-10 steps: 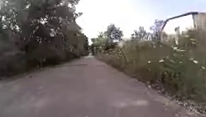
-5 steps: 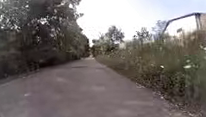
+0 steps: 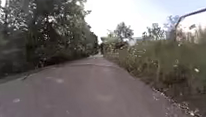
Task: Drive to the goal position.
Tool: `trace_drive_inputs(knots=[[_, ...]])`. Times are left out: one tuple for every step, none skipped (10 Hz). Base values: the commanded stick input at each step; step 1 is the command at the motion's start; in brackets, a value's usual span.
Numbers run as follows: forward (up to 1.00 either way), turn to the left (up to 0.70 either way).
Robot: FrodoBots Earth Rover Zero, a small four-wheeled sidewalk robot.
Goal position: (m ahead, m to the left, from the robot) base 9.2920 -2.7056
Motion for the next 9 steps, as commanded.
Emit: trace_drive_inputs(knots=[[1.0, -0.06], [1.0, -0.06], [1.0, -0.06], [1.0, -0.06], [1.0, -0.07], [1.0, -0.08], [1.0, -0.1], [1.0, -0.11], [1.0, -0.11]])
